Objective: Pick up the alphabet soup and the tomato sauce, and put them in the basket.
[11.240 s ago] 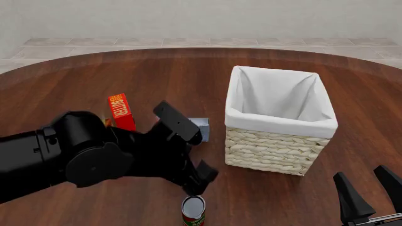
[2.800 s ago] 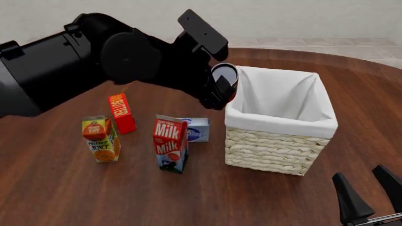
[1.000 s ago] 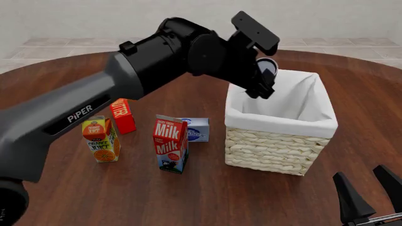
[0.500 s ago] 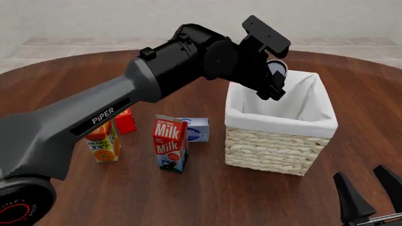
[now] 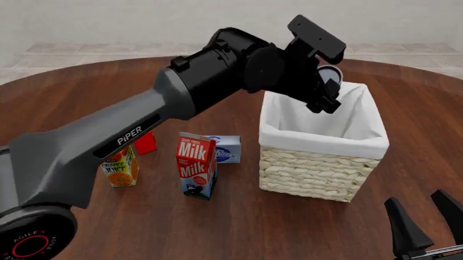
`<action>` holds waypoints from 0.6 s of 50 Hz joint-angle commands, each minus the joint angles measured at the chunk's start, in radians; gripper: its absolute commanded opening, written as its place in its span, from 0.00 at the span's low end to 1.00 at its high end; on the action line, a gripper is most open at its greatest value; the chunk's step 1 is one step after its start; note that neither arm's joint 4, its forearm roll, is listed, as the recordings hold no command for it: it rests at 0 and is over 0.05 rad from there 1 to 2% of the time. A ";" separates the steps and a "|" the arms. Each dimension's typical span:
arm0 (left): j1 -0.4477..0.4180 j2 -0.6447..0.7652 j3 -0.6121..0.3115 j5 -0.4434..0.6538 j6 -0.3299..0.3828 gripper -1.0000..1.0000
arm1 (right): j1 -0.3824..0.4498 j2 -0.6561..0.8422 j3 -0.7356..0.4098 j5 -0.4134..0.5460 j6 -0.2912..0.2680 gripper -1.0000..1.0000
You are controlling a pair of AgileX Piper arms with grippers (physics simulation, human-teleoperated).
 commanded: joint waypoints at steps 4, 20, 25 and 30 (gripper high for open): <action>-0.011 0.031 -0.009 -0.008 0.011 0.00 | -0.002 0.000 0.000 0.000 0.002 1.00; -0.011 0.031 -0.009 -0.008 0.011 1.00 | 0.000 0.000 0.000 -0.001 0.004 1.00; -0.011 0.031 -0.009 -0.008 0.011 1.00 | 0.001 0.000 0.000 0.000 0.003 1.00; -0.011 0.031 -0.009 -0.008 0.011 1.00 | 0.002 0.000 0.000 0.000 0.003 1.00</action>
